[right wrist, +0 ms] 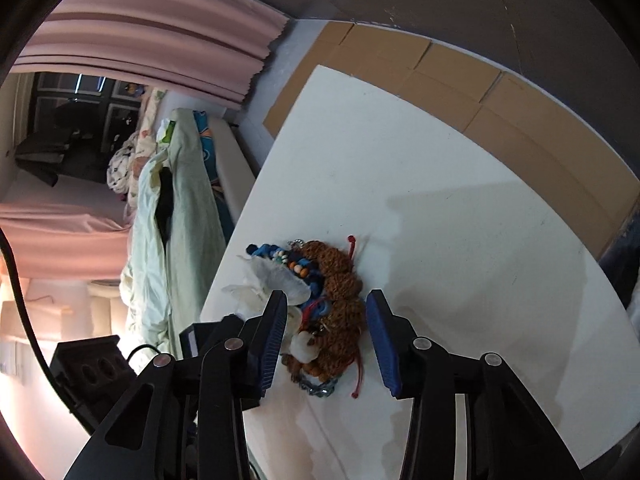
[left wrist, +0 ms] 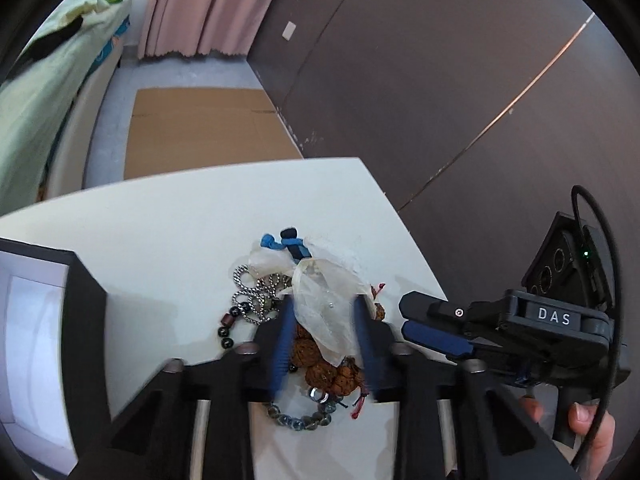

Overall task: Organize jewelry
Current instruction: 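Reach the right tool to the brown bead bracelet and close on it, then carry the brown bead bracelet with the right tool into the black box and release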

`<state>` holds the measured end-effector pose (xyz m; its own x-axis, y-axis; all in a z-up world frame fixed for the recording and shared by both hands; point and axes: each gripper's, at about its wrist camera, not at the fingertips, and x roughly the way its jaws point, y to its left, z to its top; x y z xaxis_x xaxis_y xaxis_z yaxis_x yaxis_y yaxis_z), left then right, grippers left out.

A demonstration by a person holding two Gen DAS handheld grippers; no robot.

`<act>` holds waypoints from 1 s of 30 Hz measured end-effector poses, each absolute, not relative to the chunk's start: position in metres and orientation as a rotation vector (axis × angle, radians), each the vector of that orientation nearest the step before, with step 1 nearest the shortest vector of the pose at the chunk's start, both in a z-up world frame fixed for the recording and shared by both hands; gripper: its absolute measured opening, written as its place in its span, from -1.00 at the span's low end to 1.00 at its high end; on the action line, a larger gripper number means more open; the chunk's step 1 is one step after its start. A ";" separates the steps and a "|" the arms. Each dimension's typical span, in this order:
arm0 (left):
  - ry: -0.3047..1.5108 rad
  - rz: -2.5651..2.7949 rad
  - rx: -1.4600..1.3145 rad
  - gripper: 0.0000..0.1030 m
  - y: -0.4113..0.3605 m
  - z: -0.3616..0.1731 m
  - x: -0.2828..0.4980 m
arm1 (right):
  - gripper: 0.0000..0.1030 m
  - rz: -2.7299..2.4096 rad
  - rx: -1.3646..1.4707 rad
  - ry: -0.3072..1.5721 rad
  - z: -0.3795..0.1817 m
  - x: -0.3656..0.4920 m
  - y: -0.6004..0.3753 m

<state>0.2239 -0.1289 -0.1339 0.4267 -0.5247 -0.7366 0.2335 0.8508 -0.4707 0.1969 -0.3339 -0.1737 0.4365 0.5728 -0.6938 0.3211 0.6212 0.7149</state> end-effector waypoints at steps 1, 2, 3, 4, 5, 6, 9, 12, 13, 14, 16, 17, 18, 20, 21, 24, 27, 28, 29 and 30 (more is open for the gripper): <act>1.029 -0.488 -0.322 -0.77 -0.129 -0.135 0.224 | -0.15 0.190 0.943 1.157 -0.175 0.198 -0.334; 1.025 -0.487 -0.317 -0.86 -0.129 -0.134 0.224 | -0.15 0.192 0.943 1.162 -0.176 0.198 -0.333; 1.016 -0.482 -0.310 -0.96 -0.129 -0.133 0.222 | -0.15 0.194 0.944 1.166 -0.176 0.198 -0.333; 1.000 -0.475 -0.307 -0.98 -0.127 -0.129 0.220 | -0.15 0.198 0.941 1.170 -0.177 0.198 -0.331; 0.988 -0.472 -0.309 -1.00 -0.126 -0.126 0.219 | -0.15 0.203 0.938 1.174 -0.177 0.198 -0.330; 0.972 -0.471 -0.312 -1.00 -0.123 -0.123 0.218 | -0.15 0.208 0.934 1.176 -0.177 0.198 -0.328; 0.923 -0.462 -0.322 -1.00 -0.114 -0.109 0.211 | -0.15 0.215 0.918 1.186 -0.177 0.197 -0.329; 0.883 -0.447 -0.344 -1.00 -0.103 -0.099 0.204 | -0.15 0.217 0.904 1.205 -0.181 0.200 -0.326; 0.872 -0.443 -0.351 -1.00 -0.099 -0.095 0.201 | -0.15 0.211 0.895 1.212 -0.183 0.201 -0.325; 0.859 -0.437 -0.356 -1.00 -0.096 -0.090 0.198 | -0.16 0.204 0.885 1.217 -0.184 0.202 -0.323; 0.835 -0.424 -0.360 -1.00 -0.088 -0.083 0.193 | -0.40 0.192 0.889 1.221 -0.187 0.204 -0.322; 0.826 -0.418 -0.363 -1.00 -0.085 -0.080 0.192 | -0.55 0.194 0.906 1.233 -0.191 0.204 -0.322; 0.820 -0.415 -0.368 -1.00 -0.082 -0.078 0.191 | -0.57 0.195 0.920 1.235 -0.194 0.204 -0.323; 0.815 -0.406 -0.379 -1.00 -0.076 -0.076 0.191 | -0.58 0.198 0.938 1.229 -0.196 0.202 -0.324; 0.815 -0.403 -0.382 -1.00 -0.073 -0.076 0.190 | -0.59 0.198 0.933 1.225 -0.196 0.202 -0.323; 0.813 -0.390 -0.393 -1.00 -0.064 -0.074 0.186 | -0.59 0.216 0.941 1.197 -0.190 0.196 -0.322; 0.797 -0.378 -0.398 -1.00 -0.055 -0.069 0.180 | -0.60 0.268 0.930 1.132 -0.173 0.189 -0.322; 0.790 -0.375 -0.400 -1.00 -0.053 -0.067 0.178 | -0.60 0.285 0.910 1.105 -0.165 0.186 -0.321; 0.783 -0.371 -0.402 -1.00 -0.049 -0.064 0.175 | -0.60 0.299 0.894 1.085 -0.159 0.184 -0.320; 0.777 -0.368 -0.404 -1.00 -0.046 -0.062 0.172 | -0.60 0.317 0.883 1.063 -0.152 0.181 -0.318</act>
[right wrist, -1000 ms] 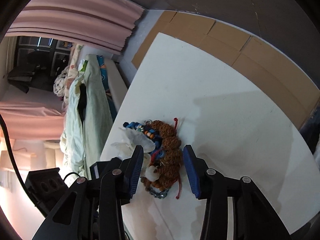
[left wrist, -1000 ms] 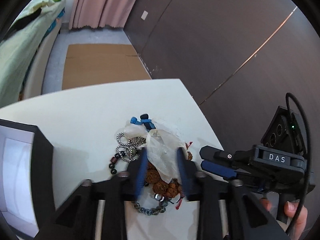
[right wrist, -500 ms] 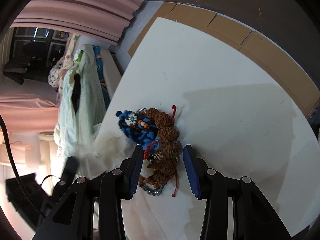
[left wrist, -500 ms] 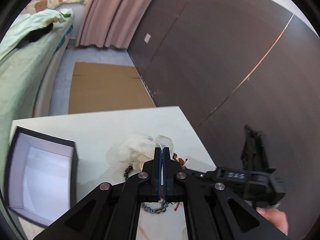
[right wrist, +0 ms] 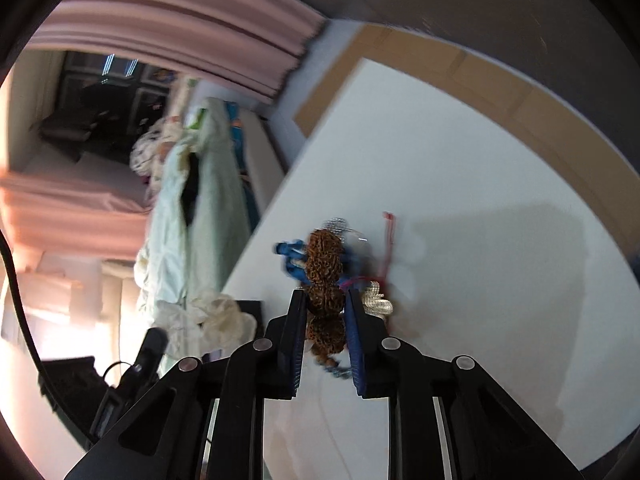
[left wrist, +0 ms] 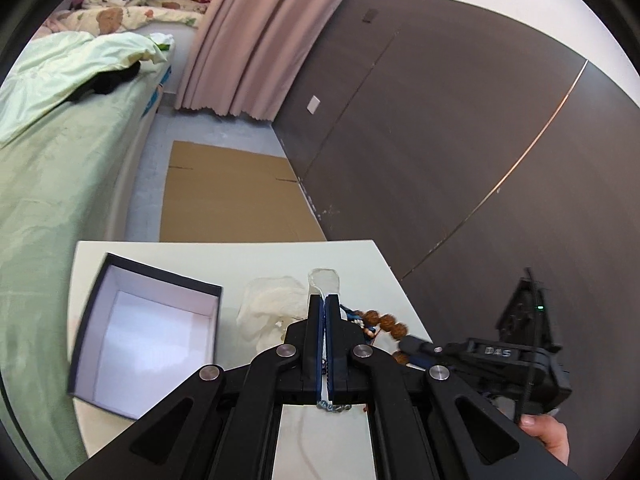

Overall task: Organize jewelry
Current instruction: 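Carry the brown bead bracelet with the right tool into the black box and release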

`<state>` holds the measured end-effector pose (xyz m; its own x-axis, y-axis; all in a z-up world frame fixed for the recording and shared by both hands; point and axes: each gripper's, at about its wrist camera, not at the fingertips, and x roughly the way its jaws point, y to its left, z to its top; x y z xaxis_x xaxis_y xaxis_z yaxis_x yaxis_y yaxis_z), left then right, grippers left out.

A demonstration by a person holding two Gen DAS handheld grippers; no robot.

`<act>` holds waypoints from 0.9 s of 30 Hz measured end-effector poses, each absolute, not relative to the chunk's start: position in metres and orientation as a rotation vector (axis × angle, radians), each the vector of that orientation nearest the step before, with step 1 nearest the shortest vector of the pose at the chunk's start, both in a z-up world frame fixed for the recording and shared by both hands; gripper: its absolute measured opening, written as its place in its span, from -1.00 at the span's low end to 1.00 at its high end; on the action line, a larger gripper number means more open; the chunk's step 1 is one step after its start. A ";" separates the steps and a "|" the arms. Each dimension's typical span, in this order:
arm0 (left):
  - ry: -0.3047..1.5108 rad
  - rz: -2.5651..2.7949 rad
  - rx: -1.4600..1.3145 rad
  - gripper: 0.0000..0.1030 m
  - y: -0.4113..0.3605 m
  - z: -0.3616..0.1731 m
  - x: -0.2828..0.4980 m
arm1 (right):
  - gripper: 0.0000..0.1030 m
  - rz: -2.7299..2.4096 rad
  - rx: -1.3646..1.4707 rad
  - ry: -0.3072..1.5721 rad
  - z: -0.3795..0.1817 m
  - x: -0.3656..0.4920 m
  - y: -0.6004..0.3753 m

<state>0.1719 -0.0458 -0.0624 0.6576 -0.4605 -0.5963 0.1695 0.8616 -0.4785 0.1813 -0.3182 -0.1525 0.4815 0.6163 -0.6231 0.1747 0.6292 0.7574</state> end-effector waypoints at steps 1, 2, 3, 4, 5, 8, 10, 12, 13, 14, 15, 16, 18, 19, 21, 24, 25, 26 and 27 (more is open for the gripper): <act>0.771 -0.364 -0.406 -1.00 -0.043 -0.061 0.169 | -0.60 0.338 0.873 1.037 -0.146 0.179 -0.316; 0.765 -0.360 -0.407 -1.00 -0.040 -0.059 0.165 | -0.60 0.352 0.859 1.020 -0.141 0.177 -0.314; 0.760 -0.356 -0.408 -1.00 -0.038 -0.058 0.163 | -0.60 0.365 0.843 1.004 -0.136 0.174 -0.312; 0.755 -0.352 -0.409 -1.00 -0.036 -0.057 0.159 | -0.60 0.375 0.832 0.992 -0.131 0.173 -0.311; 0.750 -0.348 -0.411 -1.00 -0.033 -0.055 0.155 | -0.60 0.386 0.820 0.979 -0.127 0.170 -0.310; 0.734 -0.336 -0.415 -1.00 -0.025 -0.050 0.148 | -0.60 0.407 0.796 0.947 -0.116 0.166 -0.307; 0.724 -0.328 -0.419 -1.00 -0.019 -0.048 0.143 | -0.60 0.425 0.783 0.919 -0.109 0.158 -0.309; 0.714 -0.316 -0.425 -1.00 -0.012 -0.046 0.139 | -0.60 0.439 0.777 0.890 -0.102 0.153 -0.310; 0.710 -0.308 -0.427 -1.00 -0.008 -0.045 0.137 | -0.60 0.449 0.780 0.874 -0.098 0.151 -0.309; 0.706 -0.298 -0.431 -1.00 -0.004 -0.044 0.135 | -0.60 0.458 0.783 0.860 -0.095 0.148 -0.308; 0.702 -0.289 -0.435 -1.00 0.001 -0.044 0.133 | -0.60 0.466 0.784 0.845 -0.092 0.146 -0.306; 0.697 -0.277 -0.439 -1.00 0.006 -0.044 0.132 | -0.60 0.471 0.786 0.835 -0.090 0.146 -0.306; 0.689 -0.258 -0.450 -1.00 0.016 -0.043 0.130 | -0.60 0.487 0.793 0.816 -0.087 0.142 -0.302; 0.687 -0.250 -0.457 -1.00 0.021 -0.045 0.128 | -0.60 0.495 0.795 0.810 -0.085 0.142 -0.299; 0.689 -0.240 -0.467 -1.00 0.031 -0.047 0.127 | -0.60 0.512 0.791 0.798 -0.080 0.141 -0.291; 0.693 -0.234 -0.487 -1.00 0.039 -0.051 0.131 | -0.60 0.535 0.767 0.790 -0.072 0.142 -0.277; 0.698 -0.232 -0.492 -1.00 0.040 -0.052 0.132 | -0.60 0.544 0.751 0.790 -0.068 0.143 -0.271; 0.704 -0.229 -0.502 -1.00 0.042 -0.053 0.134 | -0.60 0.551 0.728 0.789 -0.064 0.146 -0.266; 0.709 -0.233 -0.517 -1.00 0.043 -0.056 0.136 | -0.60 0.560 0.701 0.787 -0.057 0.149 -0.257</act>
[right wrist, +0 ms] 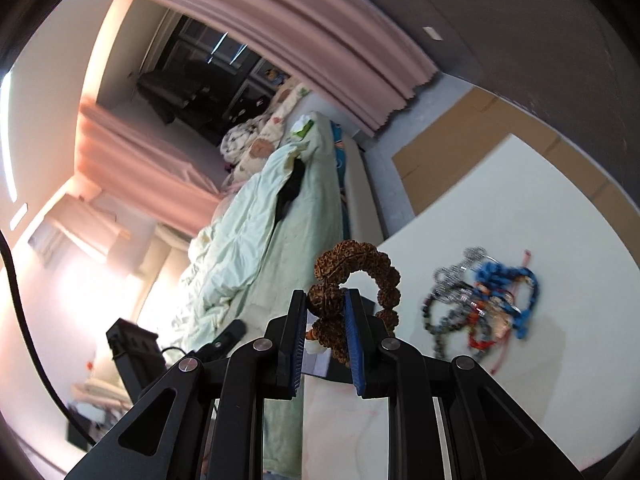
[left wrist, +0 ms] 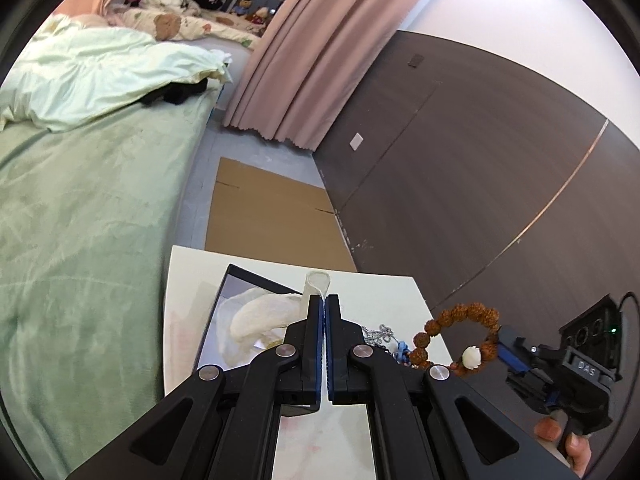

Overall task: Organize jewelry
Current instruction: 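Carry the brown bead bracelet with the right tool into the black box and release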

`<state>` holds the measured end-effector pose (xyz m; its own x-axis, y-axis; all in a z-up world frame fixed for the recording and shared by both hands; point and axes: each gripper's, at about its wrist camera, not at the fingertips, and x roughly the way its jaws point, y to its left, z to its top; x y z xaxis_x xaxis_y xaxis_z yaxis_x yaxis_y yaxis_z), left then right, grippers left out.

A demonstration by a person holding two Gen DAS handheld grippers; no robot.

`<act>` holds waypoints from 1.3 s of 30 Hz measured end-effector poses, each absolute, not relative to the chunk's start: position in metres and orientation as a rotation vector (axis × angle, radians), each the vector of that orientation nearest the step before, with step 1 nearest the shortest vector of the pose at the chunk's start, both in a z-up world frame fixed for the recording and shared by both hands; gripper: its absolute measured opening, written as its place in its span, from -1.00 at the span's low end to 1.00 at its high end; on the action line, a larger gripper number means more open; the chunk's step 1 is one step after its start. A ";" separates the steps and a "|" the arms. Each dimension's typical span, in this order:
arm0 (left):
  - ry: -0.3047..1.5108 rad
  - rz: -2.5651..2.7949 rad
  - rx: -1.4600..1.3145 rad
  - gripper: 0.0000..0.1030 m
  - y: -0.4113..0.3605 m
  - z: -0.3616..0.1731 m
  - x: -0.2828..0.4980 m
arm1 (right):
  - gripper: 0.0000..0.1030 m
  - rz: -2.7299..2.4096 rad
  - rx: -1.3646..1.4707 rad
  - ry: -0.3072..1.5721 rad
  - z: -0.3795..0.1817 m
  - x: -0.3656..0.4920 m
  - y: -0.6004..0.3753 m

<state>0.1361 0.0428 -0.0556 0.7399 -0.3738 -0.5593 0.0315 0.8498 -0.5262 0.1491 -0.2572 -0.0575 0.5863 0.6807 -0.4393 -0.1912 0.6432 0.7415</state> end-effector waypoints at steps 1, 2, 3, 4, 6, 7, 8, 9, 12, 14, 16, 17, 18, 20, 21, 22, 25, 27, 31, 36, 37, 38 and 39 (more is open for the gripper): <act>0.721 -0.240 -0.540 -1.00 0.045 -0.058 0.139 | -0.60 0.566 0.688 0.789 -0.055 0.151 -0.252; 0.740 -0.245 -0.566 -0.99 0.047 -0.061 0.143 | -0.60 0.576 0.674 0.792 -0.050 0.154 -0.245; 0.762 -0.245 -0.587 -0.99 0.048 -0.065 0.146 | -0.60 0.582 0.663 0.794 -0.047 0.155 -0.241; 0.781 -0.242 -0.600 -0.99 0.050 -0.066 0.148 | -0.60 0.590 0.638 0.794 -0.040 0.157 -0.233; 0.825 -0.227 -0.618 -0.96 0.054 -0.071 0.154 | -0.60 0.604 0.596 0.798 -0.031 0.162 -0.219; 0.833 -0.219 -0.632 -0.94 0.057 -0.073 0.154 | -0.60 0.614 0.576 0.796 -0.027 0.164 -0.212; 0.832 -0.215 -0.639 -0.80 0.059 -0.074 0.154 | -0.60 0.623 0.568 0.792 -0.024 0.164 -0.207; 0.829 -0.207 -0.645 -0.31 0.062 -0.074 0.152 | -0.60 0.636 0.566 0.787 -0.023 0.166 -0.203; 0.792 -0.204 -0.694 0.99 0.073 -0.074 0.145 | -0.60 0.701 0.585 0.774 -0.034 0.170 -0.192; 0.789 -0.193 -0.711 0.99 0.081 -0.072 0.141 | -0.60 0.696 0.598 0.827 -0.046 0.174 -0.184; 0.777 -0.160 -0.706 0.99 0.089 -0.069 0.136 | -0.60 0.687 0.576 0.861 -0.053 0.177 -0.177; 0.773 -0.136 -0.701 0.99 0.093 -0.068 0.135 | -0.60 0.683 0.563 0.863 -0.055 0.177 -0.175; 0.770 -0.119 -0.699 0.99 0.097 -0.068 0.133 | -0.60 0.681 0.555 0.873 -0.057 0.178 -0.172; 0.755 -0.092 -0.701 0.99 0.104 -0.065 0.129 | -0.60 0.682 0.552 0.881 -0.061 0.179 -0.169; 0.751 -0.084 -0.701 0.99 0.107 -0.064 0.129 | -0.60 0.680 0.543 0.886 -0.063 0.179 -0.166; 0.747 -0.079 -0.700 0.99 0.109 -0.063 0.128 | -0.60 0.677 0.537 0.891 -0.066 0.180 -0.163; 0.734 -0.070 -0.705 0.99 0.117 -0.064 0.127 | -0.57 0.659 0.504 0.921 -0.075 0.184 -0.151; 0.729 -0.059 -0.703 0.99 0.118 -0.064 0.125 | -0.33 0.681 0.497 0.951 -0.080 0.186 -0.140; 0.726 -0.050 -0.693 0.99 0.118 -0.063 0.122 | 0.20 0.726 0.529 0.997 -0.083 0.185 -0.141; 0.728 -0.051 -0.645 0.99 0.104 -0.060 0.122 | 0.20 0.683 0.566 0.957 -0.077 0.175 -0.178; 0.730 -0.056 -0.633 0.99 0.099 -0.060 0.122 | 0.20 0.654 0.565 0.941 -0.074 0.171 -0.190; 0.732 -0.062 -0.619 0.99 0.095 -0.059 0.121 | 0.20 0.629 0.559 0.931 -0.071 0.169 -0.199; 0.735 -0.069 -0.605 0.99 0.090 -0.058 0.122 | 0.20 0.603 0.551 0.923 -0.069 0.166 -0.208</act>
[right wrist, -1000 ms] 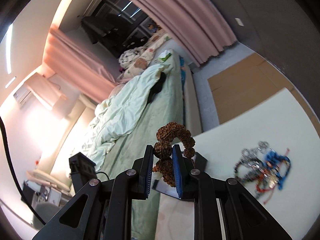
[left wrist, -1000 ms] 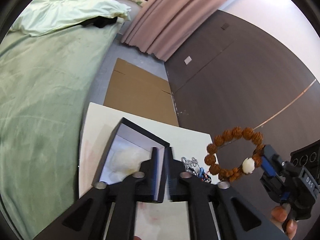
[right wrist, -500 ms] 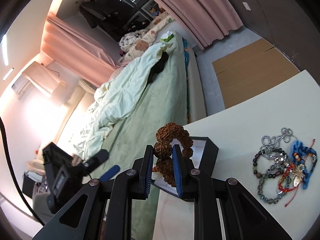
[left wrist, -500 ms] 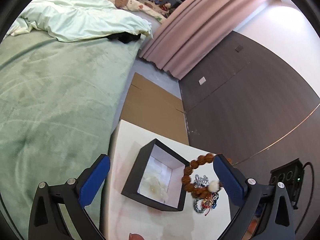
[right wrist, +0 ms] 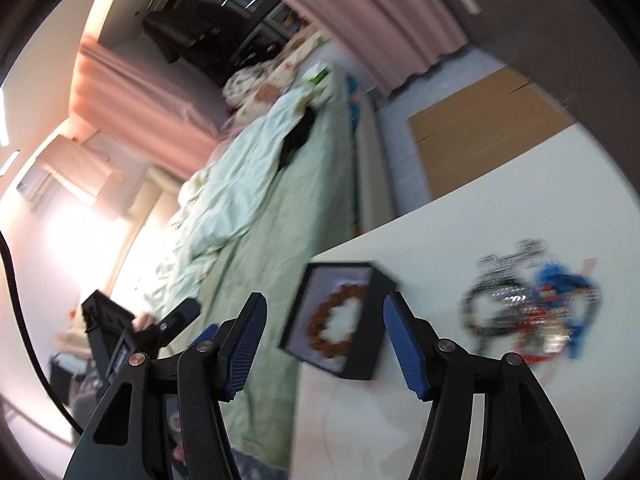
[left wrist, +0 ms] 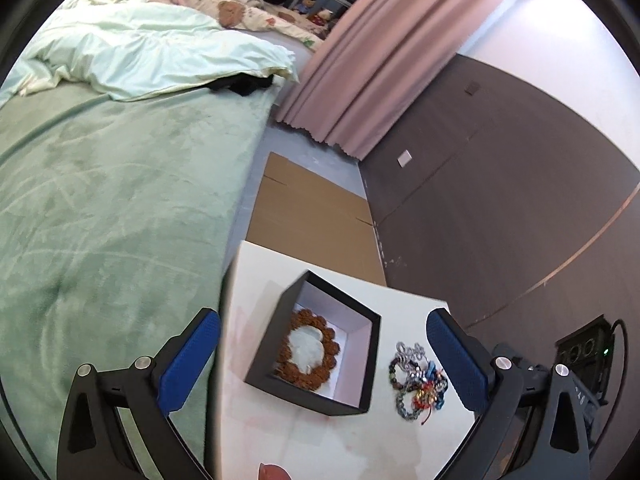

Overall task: Organize jewelry
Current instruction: 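Carry the brown bead bracelet with the right tool into the black box and release, then grasp the blue knotted bracelet with the right tool and lift it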

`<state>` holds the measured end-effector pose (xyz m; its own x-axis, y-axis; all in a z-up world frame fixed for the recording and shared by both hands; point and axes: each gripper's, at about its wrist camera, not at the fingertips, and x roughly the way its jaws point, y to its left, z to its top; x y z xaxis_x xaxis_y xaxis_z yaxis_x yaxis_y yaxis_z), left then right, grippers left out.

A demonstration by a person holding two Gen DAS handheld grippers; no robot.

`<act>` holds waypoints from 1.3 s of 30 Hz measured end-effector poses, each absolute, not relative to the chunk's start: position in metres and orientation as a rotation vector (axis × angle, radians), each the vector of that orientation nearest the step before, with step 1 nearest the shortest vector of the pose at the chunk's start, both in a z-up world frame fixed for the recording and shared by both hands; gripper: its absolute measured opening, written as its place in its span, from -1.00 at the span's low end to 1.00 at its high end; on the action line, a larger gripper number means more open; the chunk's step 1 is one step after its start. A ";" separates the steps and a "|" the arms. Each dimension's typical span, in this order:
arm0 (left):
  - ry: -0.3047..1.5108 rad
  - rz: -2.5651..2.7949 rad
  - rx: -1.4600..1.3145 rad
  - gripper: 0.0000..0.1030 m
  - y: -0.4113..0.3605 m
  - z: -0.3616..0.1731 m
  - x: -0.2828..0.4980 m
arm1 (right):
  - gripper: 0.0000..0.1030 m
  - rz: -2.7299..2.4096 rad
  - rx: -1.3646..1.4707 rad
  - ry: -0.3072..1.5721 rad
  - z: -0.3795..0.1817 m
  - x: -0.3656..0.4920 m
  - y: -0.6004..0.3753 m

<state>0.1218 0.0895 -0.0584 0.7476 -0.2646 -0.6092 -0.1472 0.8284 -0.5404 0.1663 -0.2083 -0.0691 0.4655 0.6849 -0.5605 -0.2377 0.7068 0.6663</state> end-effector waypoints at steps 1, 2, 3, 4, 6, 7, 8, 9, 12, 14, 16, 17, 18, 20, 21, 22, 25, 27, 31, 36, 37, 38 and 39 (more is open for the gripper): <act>0.737 -0.076 -0.589 0.99 0.084 -0.058 0.122 | 0.20 0.569 0.540 0.918 -0.067 0.163 -0.219; 0.740 -0.083 -0.572 0.99 0.078 -0.057 0.121 | 0.20 0.546 0.533 0.916 -0.065 0.161 -0.228; 0.743 -0.090 -0.559 0.99 0.072 -0.057 0.121 | 0.20 0.527 0.527 0.917 -0.064 0.159 -0.235; 0.745 -0.097 -0.548 0.99 0.066 -0.057 0.120 | 0.20 0.506 0.518 0.920 -0.064 0.156 -0.243; 0.753 -0.112 -0.533 0.99 0.055 -0.058 0.120 | 0.20 0.474 0.493 0.929 -0.064 0.152 -0.254; 0.758 -0.124 -0.526 0.99 0.048 -0.058 0.120 | 0.20 0.452 0.481 0.937 -0.065 0.151 -0.259; 0.758 -0.138 -0.520 0.99 0.042 -0.058 0.120 | 0.20 0.434 0.478 0.944 -0.066 0.150 -0.263; 0.756 -0.149 -0.514 0.99 0.036 -0.057 0.120 | 0.20 0.415 0.482 0.952 -0.067 0.150 -0.269; 0.745 -0.181 -0.479 0.94 0.019 -0.055 0.120 | 0.20 0.347 0.497 0.977 -0.074 0.151 -0.284; 0.753 -0.204 -0.457 0.84 0.008 -0.055 0.121 | 0.19 0.304 0.509 0.983 -0.078 0.150 -0.295; 0.770 -0.231 -0.447 0.75 -0.002 -0.058 0.123 | 0.15 0.287 0.532 0.991 -0.082 0.150 -0.303; 0.782 -0.249 -0.438 0.70 -0.007 -0.059 0.125 | 0.04 0.280 0.533 0.996 -0.083 0.150 -0.305; 0.792 -0.261 -0.427 0.64 -0.013 -0.061 0.126 | -0.06 0.268 0.530 1.005 -0.086 0.150 -0.308; 0.811 -0.278 -0.400 0.56 -0.024 -0.064 0.128 | -0.14 0.251 0.537 1.036 -0.094 0.152 -0.312; 0.818 -0.287 -0.389 0.51 -0.028 -0.066 0.129 | -0.19 0.243 0.544 1.054 -0.099 0.154 -0.313; 0.826 -0.297 -0.377 0.49 -0.033 -0.068 0.130 | -0.20 0.238 0.549 1.071 -0.105 0.156 -0.314; 0.846 -0.310 -0.348 0.34 -0.045 -0.074 0.133 | -0.23 0.234 0.525 1.099 -0.113 0.163 -0.312; 0.860 -0.319 -0.335 0.21 -0.052 -0.079 0.135 | -0.24 0.232 0.494 1.112 -0.119 0.169 -0.308; 0.886 -0.315 -0.318 0.12 -0.061 -0.089 0.142 | -0.34 0.259 0.441 1.143 -0.129 0.183 -0.299; 0.924 -0.309 -0.321 -0.07 -0.065 -0.100 0.153 | -0.34 0.273 0.370 1.191 -0.142 0.195 -0.289; 0.928 -0.308 -0.321 -0.08 -0.066 -0.101 0.155 | -0.34 0.272 0.355 1.208 -0.146 0.198 -0.286; 0.930 -0.308 -0.320 -0.09 -0.067 -0.103 0.156 | -0.34 0.270 0.342 1.219 -0.149 0.200 -0.285; 0.932 -0.309 -0.319 -0.09 -0.068 -0.103 0.158 | -0.34 0.269 0.328 1.230 -0.152 0.202 -0.284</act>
